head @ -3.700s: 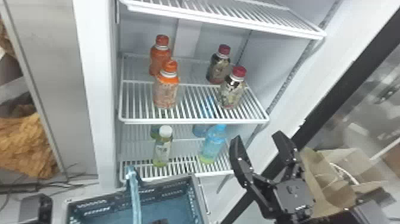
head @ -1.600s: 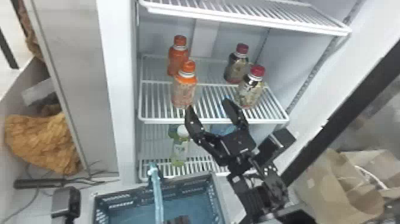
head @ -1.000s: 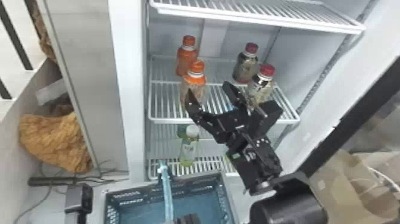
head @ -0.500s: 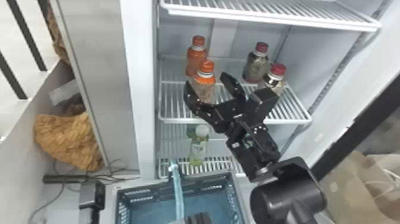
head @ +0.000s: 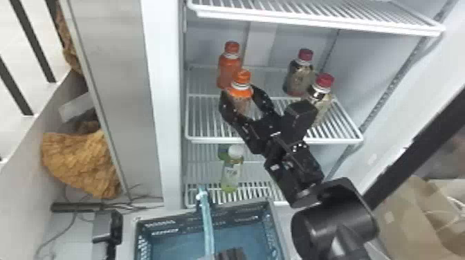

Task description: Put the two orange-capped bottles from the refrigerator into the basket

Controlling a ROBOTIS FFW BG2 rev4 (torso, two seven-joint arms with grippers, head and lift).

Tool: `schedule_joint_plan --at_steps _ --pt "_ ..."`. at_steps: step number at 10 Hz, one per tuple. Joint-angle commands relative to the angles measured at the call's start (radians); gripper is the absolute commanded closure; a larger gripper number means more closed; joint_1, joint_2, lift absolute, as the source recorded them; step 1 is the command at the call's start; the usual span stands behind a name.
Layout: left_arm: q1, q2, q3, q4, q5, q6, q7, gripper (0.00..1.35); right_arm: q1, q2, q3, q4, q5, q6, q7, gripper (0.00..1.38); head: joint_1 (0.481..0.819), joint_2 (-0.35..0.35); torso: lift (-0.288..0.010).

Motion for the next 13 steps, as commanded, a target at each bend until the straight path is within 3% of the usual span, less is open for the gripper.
schedule_joint_plan --at_steps 1,4,6,10,13 --pt "-0.002 0.001 -0.002 0.0 0.001 0.0 0.0 1.21 0.009 0.0 -0.002 -0.018 -0.012 -0.008 0.0 0.94 0.695 -0.178 -0.04" --pt "0.001 0.001 -0.002 0.0 0.003 0.0 0.0 1.21 0.041 -0.003 -0.016 -0.067 -0.018 -0.008 0.0 0.94 0.695 -0.181 -0.04" --pt "0.003 0.0 0.0 0.0 0.005 -0.002 0.0 1.21 0.109 -0.012 -0.024 -0.185 -0.074 -0.003 0.009 0.94 0.695 -0.187 -0.04" --pt "0.003 -0.002 0.004 0.0 0.005 -0.002 0.0 1.21 0.389 -0.023 -0.133 -0.627 -0.151 0.333 0.091 0.94 0.695 -0.184 -0.04" --pt "0.01 -0.005 0.01 0.0 0.005 -0.005 -0.002 1.21 0.62 0.004 -0.245 -0.87 -0.143 0.559 0.164 0.94 0.695 -0.227 -0.04"
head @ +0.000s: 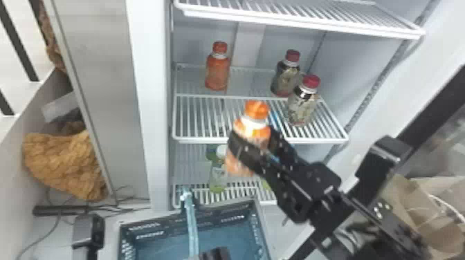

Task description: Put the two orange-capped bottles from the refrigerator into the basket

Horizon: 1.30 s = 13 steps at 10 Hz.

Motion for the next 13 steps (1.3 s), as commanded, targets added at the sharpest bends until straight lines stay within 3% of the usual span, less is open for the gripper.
schedule_joint_plan --at_steps 1,2,6,10,11,13 --pt "0.0 0.0 -0.001 0.0 0.0 0.0 0.0 1.21 0.068 0.02 -0.048 -0.072 0.016 0.13 0.04 0.94 0.695 -0.245 -0.04" --pt "0.0 0.0 -0.001 0.0 0.0 0.0 0.0 1.21 0.063 0.028 -0.075 -0.062 0.064 0.194 0.103 0.94 0.695 -0.26 -0.04" --pt "-0.002 0.0 -0.003 0.0 -0.002 0.0 0.0 1.21 0.009 -0.003 -0.083 0.026 0.076 0.361 0.258 0.93 0.695 -0.284 -0.04" --pt "-0.005 0.001 -0.003 0.0 -0.008 0.003 0.0 1.21 0.056 -0.008 -0.079 -0.082 0.096 0.557 0.29 0.93 0.695 -0.281 -0.04" --pt "-0.007 0.003 -0.007 0.002 -0.008 0.003 0.0 1.21 0.049 -0.008 -0.079 -0.082 0.102 0.579 0.29 0.84 0.695 -0.286 -0.04" --pt "-0.01 0.003 -0.009 0.002 -0.006 0.003 0.0 1.21 0.034 -0.008 -0.083 -0.053 0.104 0.584 0.299 0.25 0.695 -0.295 -0.04"
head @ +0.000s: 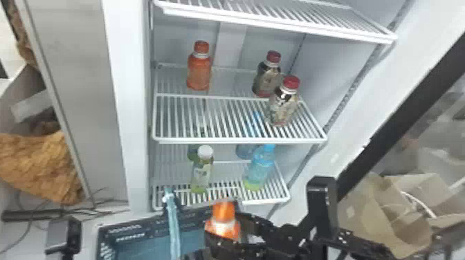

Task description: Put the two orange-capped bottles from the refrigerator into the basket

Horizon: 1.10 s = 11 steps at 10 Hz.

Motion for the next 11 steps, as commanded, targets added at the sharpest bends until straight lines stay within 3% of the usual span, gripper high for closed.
schedule_joint_plan --at_steps 1,4,7,11 --pt "0.002 0.0 0.002 0.0 0.001 0.0 0.0 1.21 -0.007 0.0 -0.007 0.011 0.001 0.001 0.003 0.08 0.695 -0.298 -0.04" --pt "0.002 -0.002 0.004 0.0 0.003 0.0 0.0 1.21 -0.019 0.0 -0.031 0.011 -0.003 -0.109 0.004 0.11 0.695 -0.306 -0.04" --pt "0.005 -0.002 0.004 0.0 0.005 0.0 0.0 1.21 -0.081 0.026 -0.035 0.07 -0.011 -0.404 -0.095 0.1 0.695 -0.302 -0.04" --pt "0.01 -0.005 0.006 0.0 0.005 -0.002 0.0 1.21 -0.309 0.035 0.025 0.352 0.035 -0.726 -0.218 0.09 0.695 -0.306 -0.04"
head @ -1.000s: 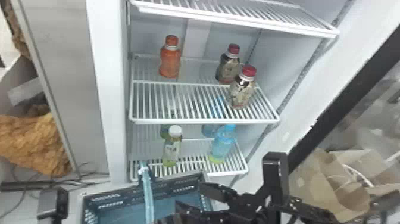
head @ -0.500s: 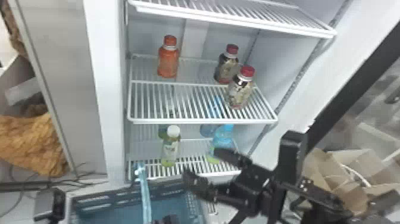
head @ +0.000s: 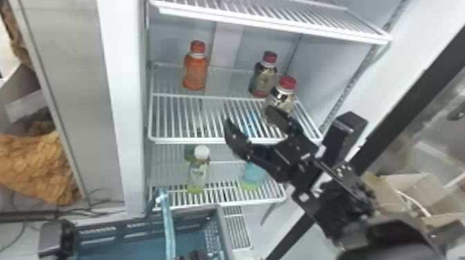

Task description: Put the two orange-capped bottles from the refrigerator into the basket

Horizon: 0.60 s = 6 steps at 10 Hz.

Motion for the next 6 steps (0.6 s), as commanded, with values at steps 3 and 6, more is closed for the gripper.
schedule_joint_plan --at_steps 3,6 --pt "-0.001 0.0 -0.004 0.0 0.0 0.0 0.0 1.21 -0.182 0.0 0.063 0.248 0.03 -0.139 -0.063 0.07 0.695 -0.291 -0.04" --pt "-0.001 0.0 -0.008 0.0 0.002 0.0 0.0 1.21 -0.317 -0.003 0.121 0.459 0.062 -0.21 -0.112 0.04 0.695 -0.272 -0.04"
